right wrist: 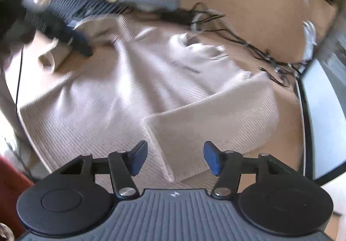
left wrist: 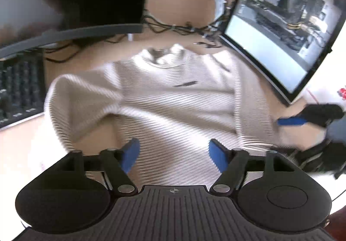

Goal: Fold clothes

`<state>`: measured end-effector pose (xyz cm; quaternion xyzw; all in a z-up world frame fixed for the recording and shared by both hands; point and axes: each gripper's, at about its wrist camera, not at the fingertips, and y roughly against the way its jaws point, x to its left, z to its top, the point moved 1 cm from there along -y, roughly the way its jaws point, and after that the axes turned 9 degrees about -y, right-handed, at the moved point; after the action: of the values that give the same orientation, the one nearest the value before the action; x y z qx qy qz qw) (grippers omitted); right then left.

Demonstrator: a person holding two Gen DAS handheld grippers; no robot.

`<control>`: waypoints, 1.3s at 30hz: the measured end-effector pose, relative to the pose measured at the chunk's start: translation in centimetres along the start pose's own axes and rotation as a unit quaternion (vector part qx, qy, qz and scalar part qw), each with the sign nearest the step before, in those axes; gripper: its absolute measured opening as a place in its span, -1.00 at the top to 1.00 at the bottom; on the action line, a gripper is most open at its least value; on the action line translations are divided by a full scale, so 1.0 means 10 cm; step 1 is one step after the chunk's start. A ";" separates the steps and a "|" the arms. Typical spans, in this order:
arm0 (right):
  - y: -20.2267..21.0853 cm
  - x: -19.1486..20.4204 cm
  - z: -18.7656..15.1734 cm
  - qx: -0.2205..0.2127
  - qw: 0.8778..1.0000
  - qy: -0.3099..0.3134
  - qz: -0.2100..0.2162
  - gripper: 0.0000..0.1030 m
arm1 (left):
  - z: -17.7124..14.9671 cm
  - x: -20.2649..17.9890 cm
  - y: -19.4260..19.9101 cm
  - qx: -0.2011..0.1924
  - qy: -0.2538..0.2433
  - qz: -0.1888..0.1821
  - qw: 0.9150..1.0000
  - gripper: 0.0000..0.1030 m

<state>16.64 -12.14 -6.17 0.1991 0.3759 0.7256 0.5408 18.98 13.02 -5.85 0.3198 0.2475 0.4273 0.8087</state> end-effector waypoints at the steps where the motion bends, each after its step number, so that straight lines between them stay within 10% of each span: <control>1: -0.03 0.06 -0.03 0.003 1.000 0.013 -0.004 -0.11 | -0.01 -0.04 -0.01 -0.001 0.003 -0.004 1.000 -0.53; 3: -0.08 0.17 -0.08 0.008 0.999 0.039 -0.011 -0.01 | -0.03 -0.09 0.01 -0.001 0.013 -0.013 1.000 -0.56; 5: -0.13 0.24 -0.10 0.014 0.998 0.053 -0.015 0.80 | -0.05 -0.09 0.06 -0.009 0.023 -0.020 1.000 -0.70; 9: 0.12 -0.27 0.34 -0.035 0.998 -0.044 -0.018 0.80 | -0.04 0.05 0.34 -0.047 0.053 -0.025 0.997 -0.84; 14: 0.78 -1.25 1.26 -0.177 0.961 -0.212 -0.016 0.80 | -0.04 0.18 0.60 -0.092 0.083 -0.005 0.992 -0.86; 20: 0.79 -1.26 2.00 -0.215 0.949 -0.222 0.058 0.96 | -0.13 0.17 0.83 -0.131 0.095 0.012 0.987 -0.92; 30: 0.25 -0.69 2.15 -0.178 0.961 -0.169 0.126 0.94 | -0.24 0.29 0.93 -0.145 0.154 0.013 0.977 -0.93; 35: 0.04 -0.78 1.70 -0.133 0.968 -0.175 0.122 0.24 | -0.02 0.23 0.63 -0.148 0.189 -0.046 0.970 -0.93; 39: -0.16 -0.88 1.07 -0.082 0.972 -0.195 0.106 0.22 | 0.32 0.15 0.18 -0.135 0.193 -0.060 0.970 -0.75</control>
<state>28.07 -16.58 0.47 0.3301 0.1792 0.7547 0.5379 20.91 14.15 -2.58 0.1037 0.3581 0.4611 0.8052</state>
